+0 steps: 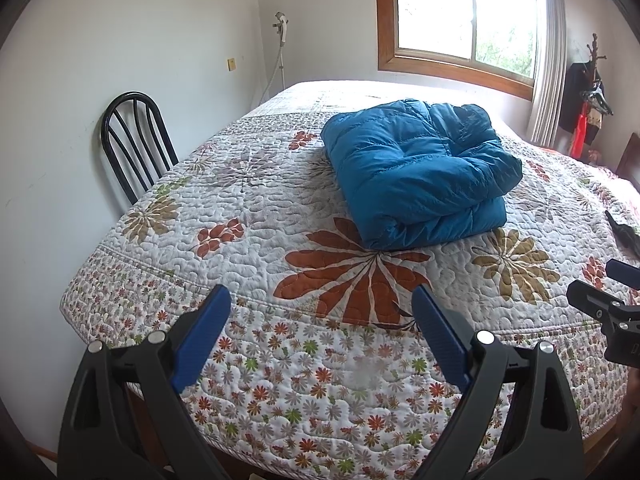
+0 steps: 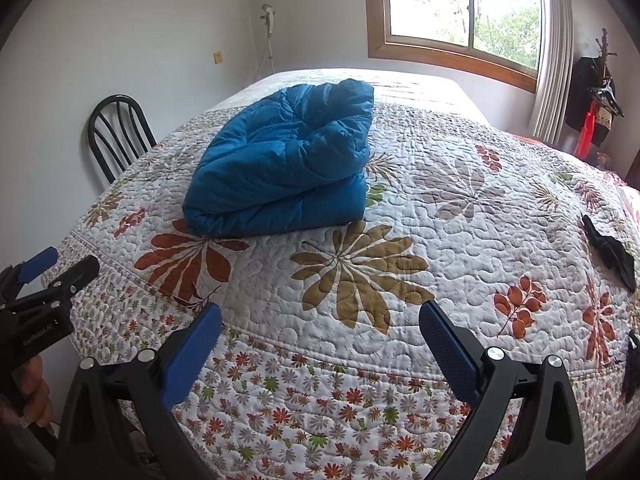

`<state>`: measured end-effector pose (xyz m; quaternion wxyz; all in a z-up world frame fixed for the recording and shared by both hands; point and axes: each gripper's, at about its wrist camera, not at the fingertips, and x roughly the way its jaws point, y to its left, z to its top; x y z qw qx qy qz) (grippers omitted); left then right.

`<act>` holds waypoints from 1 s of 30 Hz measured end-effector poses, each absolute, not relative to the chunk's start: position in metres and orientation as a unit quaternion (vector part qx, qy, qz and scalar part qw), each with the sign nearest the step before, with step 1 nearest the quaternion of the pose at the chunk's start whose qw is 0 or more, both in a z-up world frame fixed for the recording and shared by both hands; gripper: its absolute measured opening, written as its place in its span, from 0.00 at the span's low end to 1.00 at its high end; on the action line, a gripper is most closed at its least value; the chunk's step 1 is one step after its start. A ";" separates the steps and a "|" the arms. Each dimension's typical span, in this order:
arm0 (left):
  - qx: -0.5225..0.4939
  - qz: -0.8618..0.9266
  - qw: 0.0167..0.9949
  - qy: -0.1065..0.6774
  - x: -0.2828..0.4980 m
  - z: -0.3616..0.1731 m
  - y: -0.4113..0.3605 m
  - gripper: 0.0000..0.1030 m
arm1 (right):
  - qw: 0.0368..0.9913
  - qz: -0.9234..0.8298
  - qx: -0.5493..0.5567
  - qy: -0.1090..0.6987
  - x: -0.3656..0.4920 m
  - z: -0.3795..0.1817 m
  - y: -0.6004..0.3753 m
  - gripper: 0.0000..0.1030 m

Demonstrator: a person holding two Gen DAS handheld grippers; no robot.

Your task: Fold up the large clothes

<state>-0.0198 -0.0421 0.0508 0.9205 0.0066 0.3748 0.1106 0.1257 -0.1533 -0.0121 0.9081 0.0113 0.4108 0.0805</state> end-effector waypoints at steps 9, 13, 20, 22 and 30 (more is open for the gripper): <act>0.007 0.111 0.921 0.374 -0.020 0.052 -0.042 0.88 | 0.908 0.079 0.009 0.412 0.125 -0.011 -0.154 0.96; 0.007 0.111 0.921 0.374 -0.020 0.052 -0.042 0.88 | 0.908 0.079 0.009 0.411 0.125 -0.011 -0.153 0.96; 0.007 0.112 0.921 0.373 -0.020 0.052 -0.042 0.88 | 0.908 0.080 0.009 0.412 0.125 -0.011 -0.154 0.96; 0.007 0.112 0.921 0.374 -0.020 0.052 -0.042 0.88 | 0.908 0.080 0.009 0.412 0.125 -0.011 -0.154 0.96; 0.006 0.111 0.921 0.374 -0.020 0.051 -0.042 0.88 | 0.907 0.081 0.008 0.413 0.125 -0.011 -0.153 0.96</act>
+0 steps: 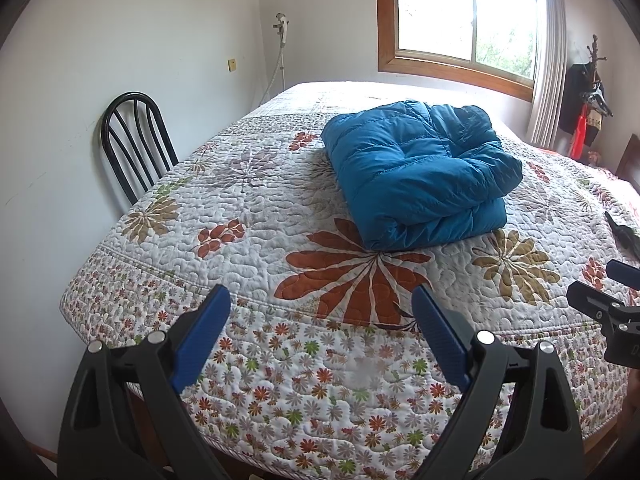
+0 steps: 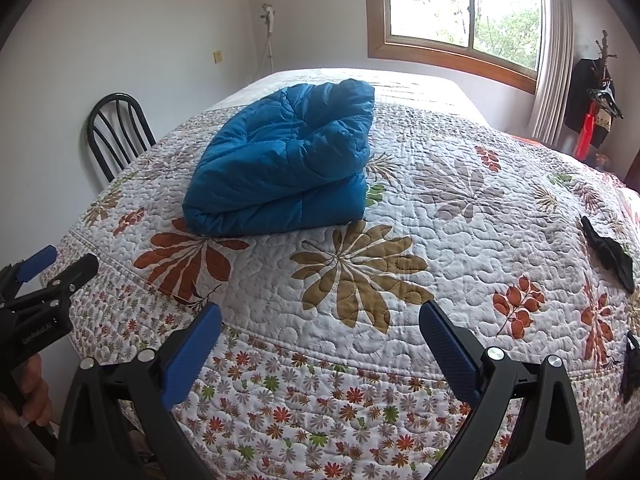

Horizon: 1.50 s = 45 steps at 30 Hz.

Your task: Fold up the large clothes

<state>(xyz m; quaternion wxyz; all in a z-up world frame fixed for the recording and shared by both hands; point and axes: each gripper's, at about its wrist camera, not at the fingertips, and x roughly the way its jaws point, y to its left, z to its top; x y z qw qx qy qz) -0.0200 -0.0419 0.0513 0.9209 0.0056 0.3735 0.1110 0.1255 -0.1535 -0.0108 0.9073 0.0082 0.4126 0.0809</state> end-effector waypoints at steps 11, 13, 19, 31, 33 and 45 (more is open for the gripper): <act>0.007 0.111 0.921 0.374 -0.020 0.050 -0.041 0.89 | 0.908 0.083 0.004 0.411 0.126 -0.011 -0.151 0.96; 0.007 0.111 0.921 0.374 -0.020 0.050 -0.041 0.89 | 0.908 0.085 0.002 0.411 0.126 -0.011 -0.150 0.96; 0.006 0.111 0.920 0.375 -0.019 0.049 -0.041 0.89 | 0.908 0.086 -0.001 0.410 0.127 -0.011 -0.149 0.96; -0.010 0.100 0.921 0.376 -0.013 0.047 -0.038 0.93 | 0.911 0.083 -0.004 0.404 0.126 -0.009 -0.149 0.96; -0.015 0.099 0.924 0.369 -0.013 0.048 -0.036 0.93 | 0.911 0.084 -0.006 0.405 0.126 -0.010 -0.148 0.96; -0.011 0.101 0.926 0.364 -0.010 0.045 -0.037 0.94 | 0.908 0.082 -0.006 0.410 0.129 -0.015 -0.149 0.96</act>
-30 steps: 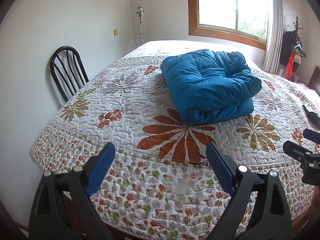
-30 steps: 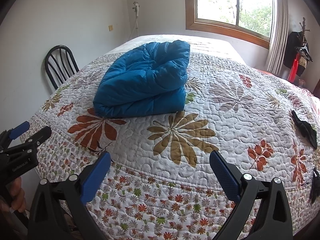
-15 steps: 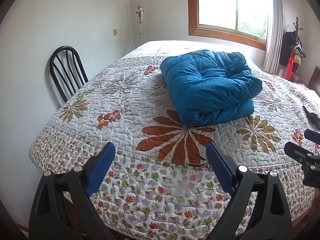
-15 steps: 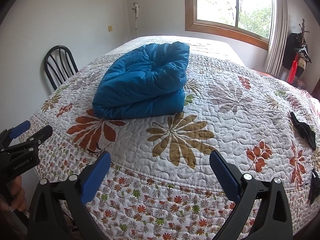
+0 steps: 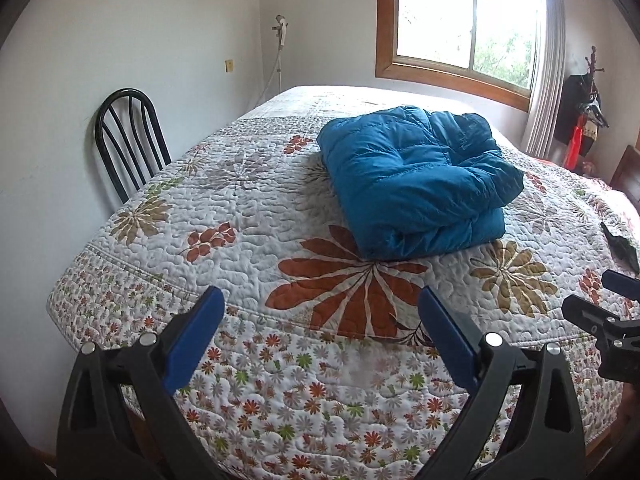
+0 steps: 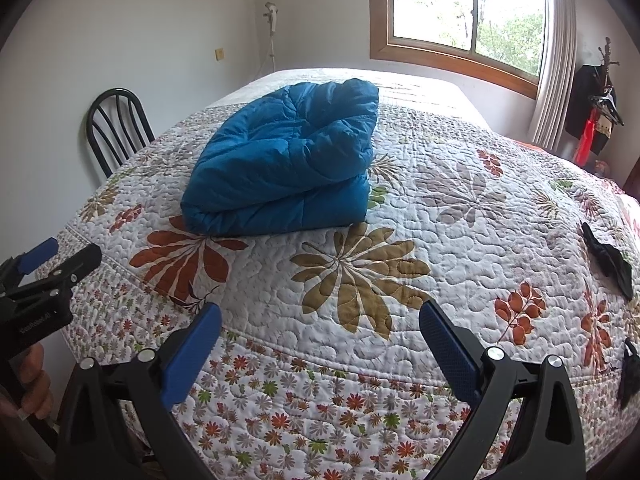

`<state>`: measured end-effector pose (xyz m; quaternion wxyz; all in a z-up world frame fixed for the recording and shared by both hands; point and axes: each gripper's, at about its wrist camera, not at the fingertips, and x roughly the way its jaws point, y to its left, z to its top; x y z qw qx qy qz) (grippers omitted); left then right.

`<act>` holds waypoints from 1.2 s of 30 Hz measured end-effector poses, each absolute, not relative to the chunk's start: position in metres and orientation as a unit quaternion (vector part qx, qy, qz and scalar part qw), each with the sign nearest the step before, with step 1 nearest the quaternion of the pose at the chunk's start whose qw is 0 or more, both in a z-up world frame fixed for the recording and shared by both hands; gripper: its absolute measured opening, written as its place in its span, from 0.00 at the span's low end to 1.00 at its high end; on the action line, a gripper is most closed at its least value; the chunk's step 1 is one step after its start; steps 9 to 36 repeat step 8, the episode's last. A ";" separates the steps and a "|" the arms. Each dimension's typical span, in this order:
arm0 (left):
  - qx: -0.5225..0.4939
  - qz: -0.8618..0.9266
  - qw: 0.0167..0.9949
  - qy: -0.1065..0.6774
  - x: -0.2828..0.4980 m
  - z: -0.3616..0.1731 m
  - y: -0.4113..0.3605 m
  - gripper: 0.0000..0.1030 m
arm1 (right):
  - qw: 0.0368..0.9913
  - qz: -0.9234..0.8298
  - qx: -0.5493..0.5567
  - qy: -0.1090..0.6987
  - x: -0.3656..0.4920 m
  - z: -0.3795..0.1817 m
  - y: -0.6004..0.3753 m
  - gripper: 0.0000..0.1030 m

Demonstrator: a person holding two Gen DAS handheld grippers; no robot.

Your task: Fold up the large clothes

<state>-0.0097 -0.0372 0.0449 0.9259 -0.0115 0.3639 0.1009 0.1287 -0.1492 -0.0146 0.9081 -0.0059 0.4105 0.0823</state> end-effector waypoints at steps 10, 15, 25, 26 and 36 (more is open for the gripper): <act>-0.006 0.100 0.923 0.371 -0.008 0.044 -0.039 0.95 | 0.908 0.083 -0.005 0.412 0.130 -0.016 -0.150 0.96; -0.006 0.100 0.923 0.371 -0.008 0.044 -0.039 0.95 | 0.908 0.083 -0.005 0.412 0.130 -0.016 -0.150 0.96; -0.006 0.100 0.923 0.371 -0.008 0.044 -0.039 0.95 | 0.908 0.083 -0.005 0.412 0.130 -0.016 -0.150 0.96; -0.006 0.100 0.923 0.371 -0.008 0.044 -0.039 0.95 | 0.908 0.083 -0.005 0.412 0.130 -0.016 -0.150 0.96; -0.006 0.100 0.923 0.371 -0.008 0.044 -0.039 0.95 | 0.908 0.083 -0.005 0.412 0.130 -0.016 -0.150 0.96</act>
